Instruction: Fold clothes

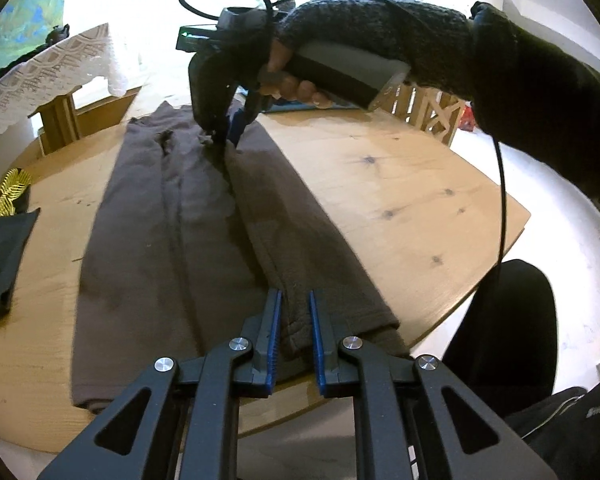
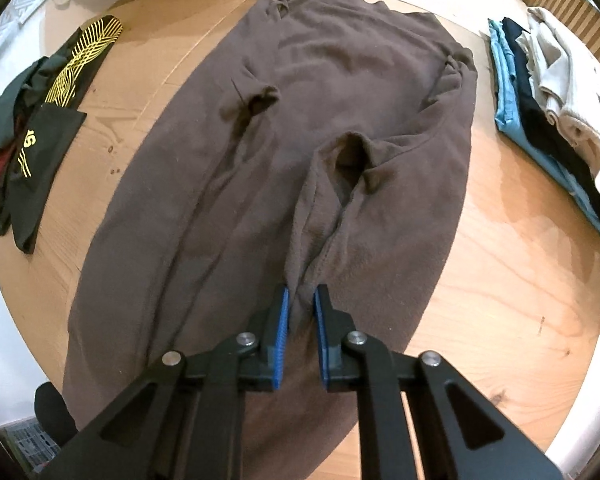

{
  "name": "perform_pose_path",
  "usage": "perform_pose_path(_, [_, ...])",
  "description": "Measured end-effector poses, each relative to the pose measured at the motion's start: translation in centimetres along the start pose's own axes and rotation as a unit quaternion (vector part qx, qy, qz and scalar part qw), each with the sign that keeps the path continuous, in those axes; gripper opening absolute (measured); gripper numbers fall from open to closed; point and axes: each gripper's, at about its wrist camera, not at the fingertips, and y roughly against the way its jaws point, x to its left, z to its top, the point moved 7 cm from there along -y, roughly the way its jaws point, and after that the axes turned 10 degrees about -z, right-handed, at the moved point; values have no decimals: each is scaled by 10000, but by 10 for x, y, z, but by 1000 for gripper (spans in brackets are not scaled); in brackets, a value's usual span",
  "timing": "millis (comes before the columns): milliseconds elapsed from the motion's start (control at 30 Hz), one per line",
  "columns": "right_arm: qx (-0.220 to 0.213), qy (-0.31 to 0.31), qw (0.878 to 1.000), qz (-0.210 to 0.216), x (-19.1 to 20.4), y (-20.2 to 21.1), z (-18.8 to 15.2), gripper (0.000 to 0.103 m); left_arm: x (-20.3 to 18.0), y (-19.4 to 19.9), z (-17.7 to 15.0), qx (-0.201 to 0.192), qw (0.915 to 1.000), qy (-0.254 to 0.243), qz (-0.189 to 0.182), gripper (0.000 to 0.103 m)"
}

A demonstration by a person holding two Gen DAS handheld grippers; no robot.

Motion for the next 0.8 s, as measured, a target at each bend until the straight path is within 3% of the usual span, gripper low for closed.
perform_pose_path(200, [-11, 1, 9999, -157, 7, -17, 0, 13, 18, -21, -21, 309, 9993, 130, 135, 13])
perform_pose_path(333, [-169, 346, 9990, -237, 12, -5, -5, 25, 18, -22, -24, 365, 9991, 226, 34, 15])
perform_pose_path(500, [-1294, 304, 9900, 483, -2, 65, -39, 34, 14, 13, -19, 108, 9998, 147, -22, 18])
perform_pose_path(567, [-1611, 198, 9857, 456, -10, 74, -45, 34, 11, 22, -13, 6, 10000, 50, 9, 18])
perform_pose_path(633, [-1694, 95, 9854, 137, -19, 62, -62, 33, 1, 20, -3, -73, 9999, -153, 19, 18])
perform_pose_path(700, [-1598, 157, 9869, 179, -21, 45, -78, 25, -13, 10, 6, -99, 9990, -412, -105, 18])
perform_pose_path(800, [-1303, 247, 9908, 285, -13, 21, -96, 24, -16, 3, 7, -49, 9985, -498, -233, 20])
